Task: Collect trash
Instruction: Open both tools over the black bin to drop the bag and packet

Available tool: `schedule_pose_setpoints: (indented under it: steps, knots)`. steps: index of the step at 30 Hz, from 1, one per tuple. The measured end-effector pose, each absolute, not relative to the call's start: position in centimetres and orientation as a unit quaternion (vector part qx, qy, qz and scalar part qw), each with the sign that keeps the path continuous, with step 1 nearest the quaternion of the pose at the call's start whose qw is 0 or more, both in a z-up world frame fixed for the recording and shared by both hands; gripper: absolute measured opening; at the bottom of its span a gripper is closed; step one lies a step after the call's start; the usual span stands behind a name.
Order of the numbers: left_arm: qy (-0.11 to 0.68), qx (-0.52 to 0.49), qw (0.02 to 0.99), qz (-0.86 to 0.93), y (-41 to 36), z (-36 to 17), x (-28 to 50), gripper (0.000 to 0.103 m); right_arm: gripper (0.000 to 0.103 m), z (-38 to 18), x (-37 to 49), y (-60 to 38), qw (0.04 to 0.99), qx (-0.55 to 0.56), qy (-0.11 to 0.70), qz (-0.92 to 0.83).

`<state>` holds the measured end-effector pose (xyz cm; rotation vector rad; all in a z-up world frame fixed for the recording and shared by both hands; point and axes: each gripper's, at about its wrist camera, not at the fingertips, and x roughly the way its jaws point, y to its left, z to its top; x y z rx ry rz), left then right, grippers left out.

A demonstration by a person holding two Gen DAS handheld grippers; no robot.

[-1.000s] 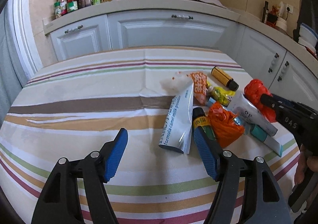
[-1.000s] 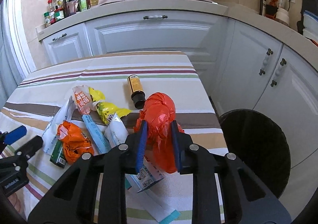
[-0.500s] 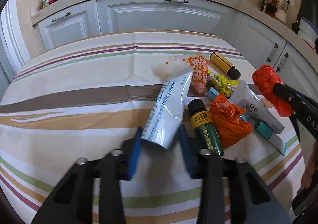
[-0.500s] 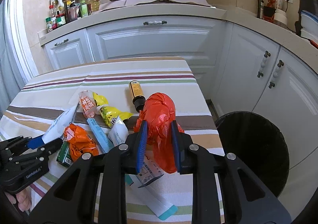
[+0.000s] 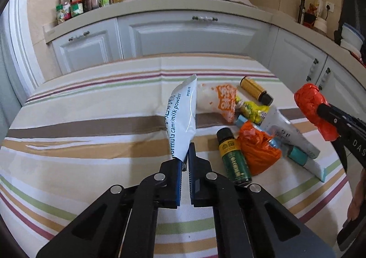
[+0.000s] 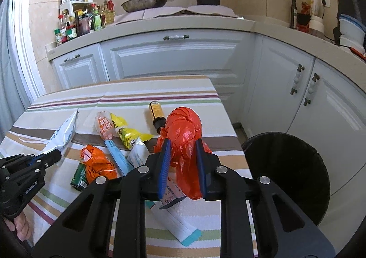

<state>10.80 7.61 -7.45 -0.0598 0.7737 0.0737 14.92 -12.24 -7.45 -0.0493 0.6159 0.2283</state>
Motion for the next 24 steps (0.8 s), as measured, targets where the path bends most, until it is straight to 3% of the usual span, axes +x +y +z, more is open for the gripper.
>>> schedule_pose_setpoints:
  steps: [24]
  knots:
    - [0.287,-0.014,0.957,-0.046,-1.1,-0.6,9.9,0.006,0.021,-2.8,11.1,-20.5,0.974,0.001,0.224,0.026]
